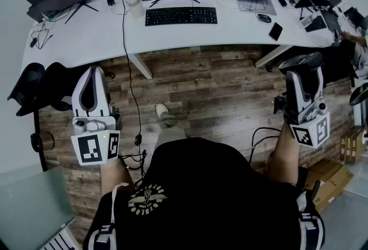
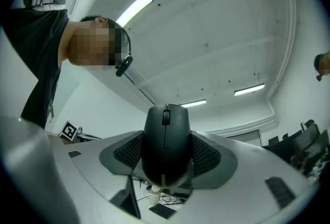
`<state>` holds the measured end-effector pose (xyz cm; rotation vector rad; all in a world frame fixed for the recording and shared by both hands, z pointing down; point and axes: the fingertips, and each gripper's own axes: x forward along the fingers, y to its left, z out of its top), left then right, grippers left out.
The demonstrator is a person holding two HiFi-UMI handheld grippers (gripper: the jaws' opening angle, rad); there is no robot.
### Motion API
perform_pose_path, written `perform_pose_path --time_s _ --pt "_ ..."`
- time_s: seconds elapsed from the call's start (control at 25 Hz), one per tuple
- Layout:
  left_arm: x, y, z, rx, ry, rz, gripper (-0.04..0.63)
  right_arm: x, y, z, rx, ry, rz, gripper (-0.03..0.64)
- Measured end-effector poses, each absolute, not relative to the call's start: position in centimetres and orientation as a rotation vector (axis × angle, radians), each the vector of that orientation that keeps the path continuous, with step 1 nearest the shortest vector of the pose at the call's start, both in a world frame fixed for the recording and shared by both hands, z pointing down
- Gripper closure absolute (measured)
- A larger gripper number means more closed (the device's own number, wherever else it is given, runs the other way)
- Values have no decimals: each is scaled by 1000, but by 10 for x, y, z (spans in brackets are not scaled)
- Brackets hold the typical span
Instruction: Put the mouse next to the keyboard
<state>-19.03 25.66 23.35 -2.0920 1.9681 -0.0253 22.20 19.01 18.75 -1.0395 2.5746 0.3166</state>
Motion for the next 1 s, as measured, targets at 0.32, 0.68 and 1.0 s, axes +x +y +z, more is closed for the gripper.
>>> perform_pose_path --time_s 0.32,0.68,1.0 --pt "-99 335 257 -2164 1940 -115 594 267 269 211 -958 2608 239 330" --pt "-108 347 245 -2132 1934 -145 594 266 275 203 -983 2540 205 330" --pt "-167 329 235 -2096 1933 -98 594 231 259 201 -1070 2522 221 331"
